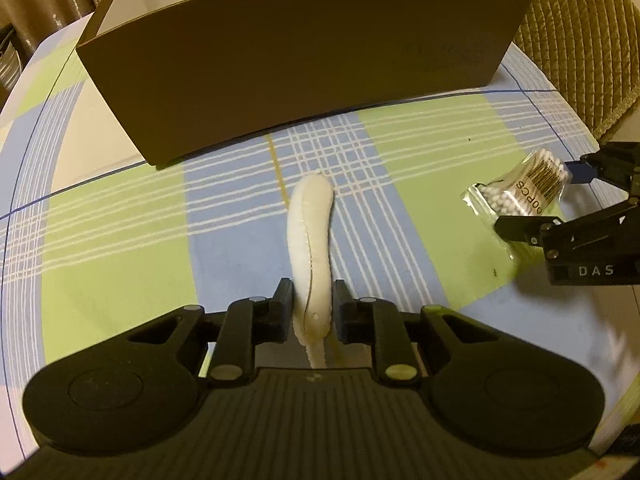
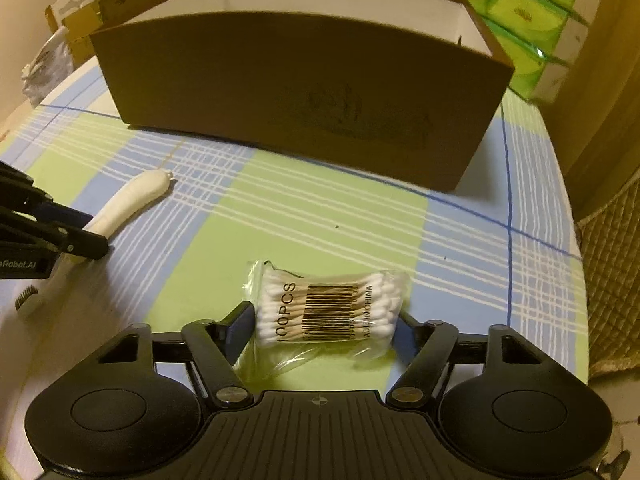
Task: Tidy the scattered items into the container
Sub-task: 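Lift the toothbrush and swab packet off the table with both tools, then carry the toothbrush and swab packet over the brown box with both tools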
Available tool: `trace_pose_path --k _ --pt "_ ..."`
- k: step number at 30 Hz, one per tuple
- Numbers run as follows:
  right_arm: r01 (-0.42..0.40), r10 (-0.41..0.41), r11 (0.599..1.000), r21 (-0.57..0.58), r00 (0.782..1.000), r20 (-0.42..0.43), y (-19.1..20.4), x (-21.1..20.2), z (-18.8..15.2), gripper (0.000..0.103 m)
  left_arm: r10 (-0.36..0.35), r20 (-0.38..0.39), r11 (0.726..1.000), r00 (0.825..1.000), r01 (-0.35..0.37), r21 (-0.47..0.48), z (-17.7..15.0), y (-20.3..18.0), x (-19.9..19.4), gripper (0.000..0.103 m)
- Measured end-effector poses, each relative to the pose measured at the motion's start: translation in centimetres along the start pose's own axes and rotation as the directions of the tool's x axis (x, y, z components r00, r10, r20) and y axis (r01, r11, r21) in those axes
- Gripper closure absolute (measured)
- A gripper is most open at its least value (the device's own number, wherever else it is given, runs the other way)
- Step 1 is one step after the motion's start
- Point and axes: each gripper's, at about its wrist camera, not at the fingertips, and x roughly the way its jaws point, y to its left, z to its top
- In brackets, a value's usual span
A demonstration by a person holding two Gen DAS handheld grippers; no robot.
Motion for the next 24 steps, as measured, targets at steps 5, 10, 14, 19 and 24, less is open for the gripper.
trace_pose_path --k 5,10,14,19,24 --pt "-0.012 0.012 1.000 -0.009 1.000 -0.005 0.2 -0.6 0.0 0.042 -0.003 0.005 1.000 1.000 0.003 -0.002 0.1 0.0 0.0 0.086" --pt "-0.034 0.034 0.999 0.006 0.999 -0.004 0.3 -1.4 -0.4 0.043 -0.010 0.011 1.000 1.000 0.010 -0.002 -0.1 0.0 -0.1 0.087" --pt "-0.053 0.053 0.998 0.034 0.999 0.008 0.0 -2.2 -0.4 0.043 -0.034 0.004 0.999 0.999 0.034 -0.016 -0.6 0.2 -0.5 0.087" --pt "-0.068 0.067 0.997 0.037 0.997 0.026 -0.3 -3.3 0.0 0.043 -0.050 0.017 0.998 0.999 0.051 -0.042 -1.0 0.9 -1.7 0.087" --pt "-0.084 0.083 0.996 0.018 0.996 0.042 -0.5 -4.0 0.6 0.043 -0.060 0.062 0.996 0.996 0.064 -0.056 -0.9 1.6 -4.0 0.087"
